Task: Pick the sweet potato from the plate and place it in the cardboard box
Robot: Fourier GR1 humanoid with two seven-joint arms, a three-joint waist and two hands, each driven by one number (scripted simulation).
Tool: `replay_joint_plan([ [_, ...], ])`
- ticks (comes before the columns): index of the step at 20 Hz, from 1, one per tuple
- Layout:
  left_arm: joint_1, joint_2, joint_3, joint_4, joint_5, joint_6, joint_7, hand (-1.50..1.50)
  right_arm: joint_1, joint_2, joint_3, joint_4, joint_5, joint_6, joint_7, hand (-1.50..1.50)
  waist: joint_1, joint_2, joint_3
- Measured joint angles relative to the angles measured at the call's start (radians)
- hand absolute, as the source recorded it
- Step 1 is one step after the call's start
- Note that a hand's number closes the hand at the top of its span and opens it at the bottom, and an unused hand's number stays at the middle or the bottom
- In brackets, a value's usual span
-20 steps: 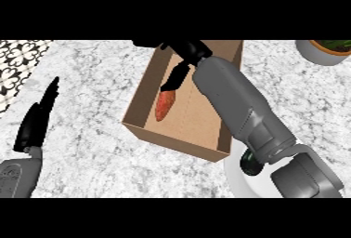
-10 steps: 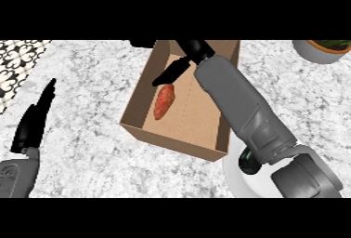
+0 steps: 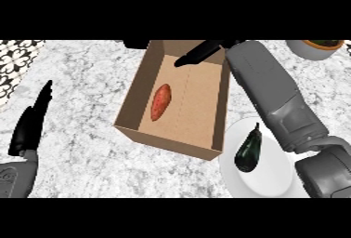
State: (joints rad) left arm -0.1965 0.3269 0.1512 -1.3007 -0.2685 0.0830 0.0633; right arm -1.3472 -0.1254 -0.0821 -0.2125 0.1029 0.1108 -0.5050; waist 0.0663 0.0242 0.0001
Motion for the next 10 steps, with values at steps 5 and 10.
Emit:
replay_joint_plan([
  [5,0.022,0.003,0.006,-0.013,0.001,0.001,-0.015,0.00,0.019,-0.134,-0.031,0.036,-0.014,0.089,-0.024,-1.50,0.000,0.003,0.000],
  [10,0.009,0.005,0.010,-0.011,0.009,-0.011,-0.009,0.00,0.046,-0.252,-0.037,0.063,-0.004,0.163,-0.059,-1.50,0.006,0.010,0.001],
])
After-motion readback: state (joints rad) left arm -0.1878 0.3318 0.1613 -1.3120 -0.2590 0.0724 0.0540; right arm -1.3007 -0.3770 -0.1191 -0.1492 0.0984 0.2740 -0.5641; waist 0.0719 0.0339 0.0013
